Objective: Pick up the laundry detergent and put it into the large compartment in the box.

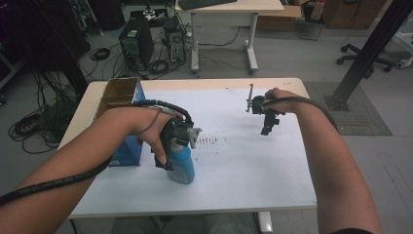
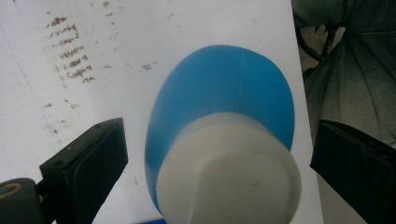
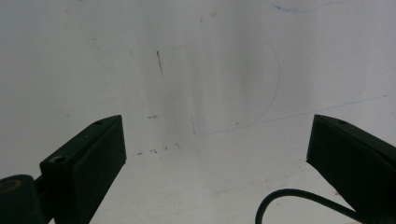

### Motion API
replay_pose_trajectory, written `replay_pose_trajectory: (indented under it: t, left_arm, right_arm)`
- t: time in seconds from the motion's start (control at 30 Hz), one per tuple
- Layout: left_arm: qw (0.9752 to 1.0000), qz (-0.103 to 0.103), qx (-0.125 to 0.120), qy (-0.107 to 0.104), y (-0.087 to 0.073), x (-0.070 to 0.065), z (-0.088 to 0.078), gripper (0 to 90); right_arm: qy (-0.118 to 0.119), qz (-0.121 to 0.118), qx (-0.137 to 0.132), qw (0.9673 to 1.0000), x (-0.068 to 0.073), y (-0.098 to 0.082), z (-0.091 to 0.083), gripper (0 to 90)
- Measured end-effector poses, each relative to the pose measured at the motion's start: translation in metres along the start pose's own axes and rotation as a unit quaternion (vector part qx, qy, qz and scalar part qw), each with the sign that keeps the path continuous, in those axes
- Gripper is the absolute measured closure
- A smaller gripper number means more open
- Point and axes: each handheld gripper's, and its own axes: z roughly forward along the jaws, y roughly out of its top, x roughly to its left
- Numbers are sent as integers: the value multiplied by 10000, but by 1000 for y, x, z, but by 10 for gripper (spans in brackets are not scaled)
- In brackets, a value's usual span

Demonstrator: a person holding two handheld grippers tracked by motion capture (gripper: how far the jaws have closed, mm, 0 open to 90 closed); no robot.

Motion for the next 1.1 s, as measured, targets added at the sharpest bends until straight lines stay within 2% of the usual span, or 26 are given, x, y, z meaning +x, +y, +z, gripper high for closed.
replay_pose_trajectory:
  t: [0.37, 0.63, 1.1]
  left_arm:
    - [10000, 7, 42, -15, -1, 2, 5, 46]
    - [10000, 5, 47, -42, 0, 3, 8, 81]
    - [9999, 20, 124, 67, 0, 3, 11, 113]
  right_arm:
    - [2, 13, 32, 10000, -1, 0, 1, 44]
    - [17, 13, 31, 10000, -1, 0, 3, 44]
    - [51, 39, 18, 10000, -1, -2, 6, 44]
